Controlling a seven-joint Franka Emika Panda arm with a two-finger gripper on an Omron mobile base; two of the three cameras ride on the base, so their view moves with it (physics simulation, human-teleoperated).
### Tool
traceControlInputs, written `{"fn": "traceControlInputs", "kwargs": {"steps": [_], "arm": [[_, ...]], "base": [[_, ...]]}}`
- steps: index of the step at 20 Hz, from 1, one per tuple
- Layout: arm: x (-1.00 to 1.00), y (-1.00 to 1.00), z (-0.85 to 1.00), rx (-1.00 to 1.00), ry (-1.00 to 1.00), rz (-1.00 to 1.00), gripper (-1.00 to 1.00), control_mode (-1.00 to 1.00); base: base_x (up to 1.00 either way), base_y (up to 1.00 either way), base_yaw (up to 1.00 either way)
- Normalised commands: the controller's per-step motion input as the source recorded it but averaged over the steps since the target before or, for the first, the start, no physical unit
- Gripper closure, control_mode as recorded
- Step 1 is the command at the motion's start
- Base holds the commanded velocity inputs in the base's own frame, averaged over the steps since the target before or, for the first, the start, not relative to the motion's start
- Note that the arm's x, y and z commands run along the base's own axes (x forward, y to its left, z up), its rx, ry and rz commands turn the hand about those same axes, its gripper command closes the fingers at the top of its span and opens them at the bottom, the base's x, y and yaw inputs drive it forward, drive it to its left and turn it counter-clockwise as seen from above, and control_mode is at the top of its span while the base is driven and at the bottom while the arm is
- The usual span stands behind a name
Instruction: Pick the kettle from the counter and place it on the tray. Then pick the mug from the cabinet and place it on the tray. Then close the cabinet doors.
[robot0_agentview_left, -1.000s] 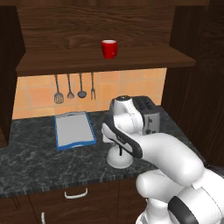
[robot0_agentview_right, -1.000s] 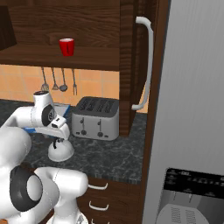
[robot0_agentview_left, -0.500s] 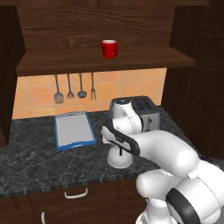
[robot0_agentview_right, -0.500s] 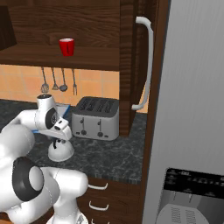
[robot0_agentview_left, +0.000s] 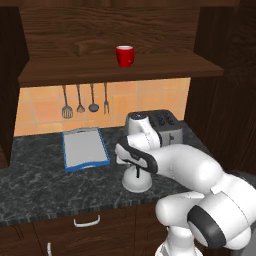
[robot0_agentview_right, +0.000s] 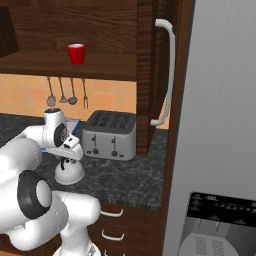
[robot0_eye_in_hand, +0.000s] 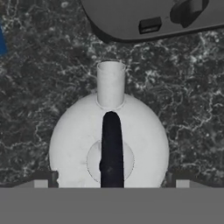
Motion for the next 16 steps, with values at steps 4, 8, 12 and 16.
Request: {"fn": "traceControlInputs", "kwargs": {"steps": [4, 8, 12, 16], "arm": [[-0.04, 0.01, -0.15, -0.01, 0.0, 0.0, 1.0, -1.0], [-0.11, 0.03, -0.2, 0.0, -0.13, 0.0, 1.0, -1.0], [-0.27, 0.03, 0.01, 0.02, -0.16, 0.0, 1.0, -1.0], [-0.52, 0.15, 0.3, 0.11, -0.24, 0.0, 1.0, -1.0]], "base": [[0.0, 0.0, 0.0], [0.0, 0.0, 0.0], [0.0, 0.0, 0.0], [0.0, 0.0, 0.0]]}}
